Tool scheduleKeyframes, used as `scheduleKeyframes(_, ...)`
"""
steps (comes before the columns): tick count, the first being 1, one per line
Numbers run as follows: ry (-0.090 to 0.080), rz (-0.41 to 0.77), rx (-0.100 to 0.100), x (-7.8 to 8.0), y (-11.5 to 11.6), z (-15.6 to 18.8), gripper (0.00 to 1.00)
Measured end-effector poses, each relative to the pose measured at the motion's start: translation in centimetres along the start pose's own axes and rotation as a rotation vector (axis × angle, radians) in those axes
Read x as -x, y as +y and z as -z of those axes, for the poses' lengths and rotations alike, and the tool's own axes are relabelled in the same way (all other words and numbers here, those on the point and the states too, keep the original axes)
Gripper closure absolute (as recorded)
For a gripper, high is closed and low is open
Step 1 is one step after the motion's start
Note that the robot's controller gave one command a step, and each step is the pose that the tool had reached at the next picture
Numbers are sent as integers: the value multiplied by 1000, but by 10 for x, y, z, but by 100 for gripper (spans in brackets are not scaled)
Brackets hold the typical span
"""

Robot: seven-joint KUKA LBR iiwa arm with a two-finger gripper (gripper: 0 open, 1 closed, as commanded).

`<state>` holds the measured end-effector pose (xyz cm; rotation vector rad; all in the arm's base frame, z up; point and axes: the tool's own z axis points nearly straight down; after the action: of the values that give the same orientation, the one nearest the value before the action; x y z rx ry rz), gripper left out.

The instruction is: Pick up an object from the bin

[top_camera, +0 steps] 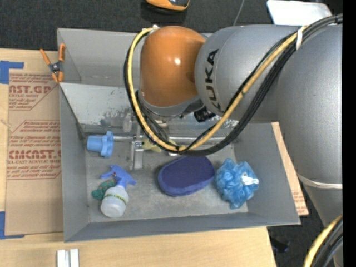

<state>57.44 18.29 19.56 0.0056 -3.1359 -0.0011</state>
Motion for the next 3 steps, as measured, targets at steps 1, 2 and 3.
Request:
scheduleKeyframes(1, -7, -2, 1, 2, -1, 5, 0)
scheduleKeyframes(2, -10, 417, 0, -34, 16, -82, 0)
scheduleKeyframes(3, -9, 512, -1, -46, 21, -83, 0)
